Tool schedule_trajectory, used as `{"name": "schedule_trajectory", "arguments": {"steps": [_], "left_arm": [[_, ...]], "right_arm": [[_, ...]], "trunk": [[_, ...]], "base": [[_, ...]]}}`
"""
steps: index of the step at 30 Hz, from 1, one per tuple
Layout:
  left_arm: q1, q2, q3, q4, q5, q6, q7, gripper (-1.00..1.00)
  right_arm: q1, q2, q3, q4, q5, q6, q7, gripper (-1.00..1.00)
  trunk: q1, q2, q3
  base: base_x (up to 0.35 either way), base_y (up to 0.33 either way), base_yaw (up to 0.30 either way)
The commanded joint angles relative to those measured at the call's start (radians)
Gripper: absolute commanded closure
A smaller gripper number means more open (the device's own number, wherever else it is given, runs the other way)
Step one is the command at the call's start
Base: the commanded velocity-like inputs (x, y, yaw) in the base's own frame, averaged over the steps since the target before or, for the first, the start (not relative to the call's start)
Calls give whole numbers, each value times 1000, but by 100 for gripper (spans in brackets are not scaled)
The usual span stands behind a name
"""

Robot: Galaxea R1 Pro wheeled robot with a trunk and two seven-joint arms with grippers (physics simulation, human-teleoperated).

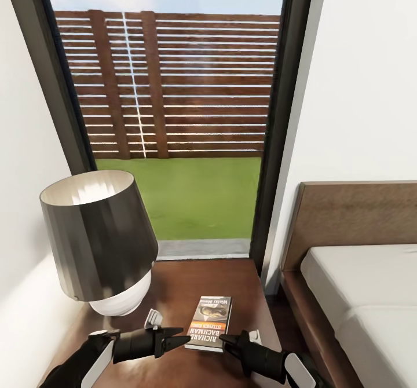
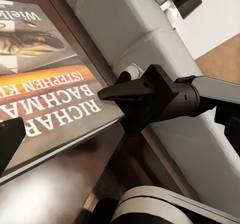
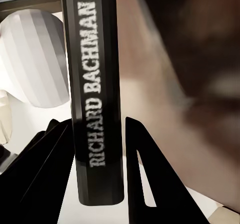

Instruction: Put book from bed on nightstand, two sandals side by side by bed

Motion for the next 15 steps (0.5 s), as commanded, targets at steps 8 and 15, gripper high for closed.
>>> {"name": "schedule_trajectory", "arguments": {"steps": [8, 15], "left_arm": [[-1, 1, -5, 0, 10, 11, 0, -100], [-1, 1, -5, 0, 10, 11, 0, -100]], "right_arm": [[0, 0, -5, 1, 17, -1, 1, 100], [0, 0, -5, 1, 17, -1, 1, 100]], "trunk": [[19, -35, -17], [19, -35, -17]], "base": [[0, 0, 0], [0, 0, 0]]}}
